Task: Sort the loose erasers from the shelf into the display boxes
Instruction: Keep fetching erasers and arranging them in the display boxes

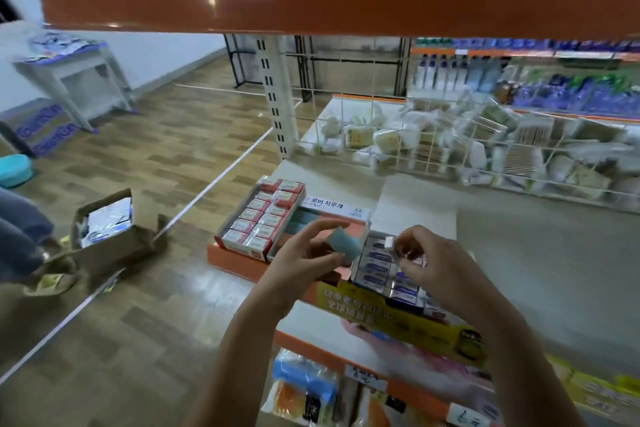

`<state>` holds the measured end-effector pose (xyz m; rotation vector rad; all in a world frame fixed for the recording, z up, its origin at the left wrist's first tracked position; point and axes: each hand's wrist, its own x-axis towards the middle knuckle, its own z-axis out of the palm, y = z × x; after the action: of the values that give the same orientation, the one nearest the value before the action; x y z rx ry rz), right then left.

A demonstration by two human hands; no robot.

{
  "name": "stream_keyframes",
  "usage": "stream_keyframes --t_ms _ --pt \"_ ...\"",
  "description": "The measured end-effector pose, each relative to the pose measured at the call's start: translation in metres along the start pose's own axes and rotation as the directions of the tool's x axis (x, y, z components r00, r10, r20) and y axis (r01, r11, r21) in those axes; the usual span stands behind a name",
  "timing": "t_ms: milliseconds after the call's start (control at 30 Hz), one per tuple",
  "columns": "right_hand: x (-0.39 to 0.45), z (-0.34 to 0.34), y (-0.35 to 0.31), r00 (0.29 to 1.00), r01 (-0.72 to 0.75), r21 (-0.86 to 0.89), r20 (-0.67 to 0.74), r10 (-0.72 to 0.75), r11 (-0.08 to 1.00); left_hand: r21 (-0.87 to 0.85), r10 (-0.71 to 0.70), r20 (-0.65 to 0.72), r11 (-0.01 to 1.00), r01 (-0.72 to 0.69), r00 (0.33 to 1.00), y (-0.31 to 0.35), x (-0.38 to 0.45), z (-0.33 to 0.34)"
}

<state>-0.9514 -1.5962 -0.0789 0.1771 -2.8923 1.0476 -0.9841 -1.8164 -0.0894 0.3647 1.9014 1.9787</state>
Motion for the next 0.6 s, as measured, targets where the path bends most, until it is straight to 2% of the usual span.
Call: stream_keyframes --t_ms 233,433,600 --pt "-0.014 0.008 0.002 1.000 -0.024 -0.137 0.013 0.026 0.990 -0.007 0.016 0.160 1.000 -0.015 0.987 0.002 0.023 -0.012" --pt "-0.024 0.027 -0.003 0.981 -0.193 -0.260 -0.033 0.191 0.946 0.073 -0.011 0.231 0.997 -0.007 0.973 0.001 0.042 -0.026" --pt "-0.024 0.031 -0.008 0.966 -0.258 -0.287 -0.109 0.236 0.922 0.089 -0.017 0.250 0.996 -0.005 0.968 -0.005 0.048 -0.041"
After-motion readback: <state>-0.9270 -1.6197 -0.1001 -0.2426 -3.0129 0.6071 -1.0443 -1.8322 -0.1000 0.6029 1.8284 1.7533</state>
